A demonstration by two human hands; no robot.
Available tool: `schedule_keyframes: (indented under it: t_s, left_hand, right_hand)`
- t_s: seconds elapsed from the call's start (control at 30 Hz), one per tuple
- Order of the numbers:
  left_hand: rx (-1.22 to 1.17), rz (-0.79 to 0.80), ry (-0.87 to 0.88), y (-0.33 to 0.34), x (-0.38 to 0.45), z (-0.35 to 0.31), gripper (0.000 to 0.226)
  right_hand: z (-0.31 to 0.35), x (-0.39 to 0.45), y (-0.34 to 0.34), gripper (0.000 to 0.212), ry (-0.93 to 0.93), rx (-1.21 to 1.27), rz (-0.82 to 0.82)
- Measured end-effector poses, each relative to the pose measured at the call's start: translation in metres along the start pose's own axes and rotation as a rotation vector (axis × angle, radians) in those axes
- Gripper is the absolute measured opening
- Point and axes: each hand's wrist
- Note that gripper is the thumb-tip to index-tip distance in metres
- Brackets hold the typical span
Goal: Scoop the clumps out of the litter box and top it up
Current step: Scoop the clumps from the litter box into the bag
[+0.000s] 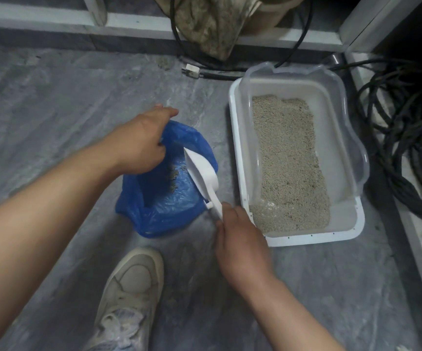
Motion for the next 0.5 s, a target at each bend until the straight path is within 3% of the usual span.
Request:
schedule_keyframes:
  t_s: [0.13, 0.33, 0.5]
  left_hand:
    - [0.015, 0.011, 0.008, 0.001, -0.001, -0.002, 0.079]
    - [0.022, 0.009, 0.006, 0.000, -0.005, -0.007, 0.078]
    - [-0.009, -0.045, 0.049, -0.004, -0.006, -0.016, 0.076]
  right_hand:
    - [-0.002, 0.001, 0.005, 0.026, 0.023, -0.038, 0.024]
    - [-0.002, 0.003, 0.006, 0.023, -0.006, -0.029, 0.003]
    - [-0.007, -0.004, -0.006, 0.025, -0.079, 0.233, -0.064]
Point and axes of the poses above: each hand's wrist, its own x-axis towards the middle knuckle, its own y-axis out of the palm, z = x × y, and after that the axes turned 1 degree about x, right-handed
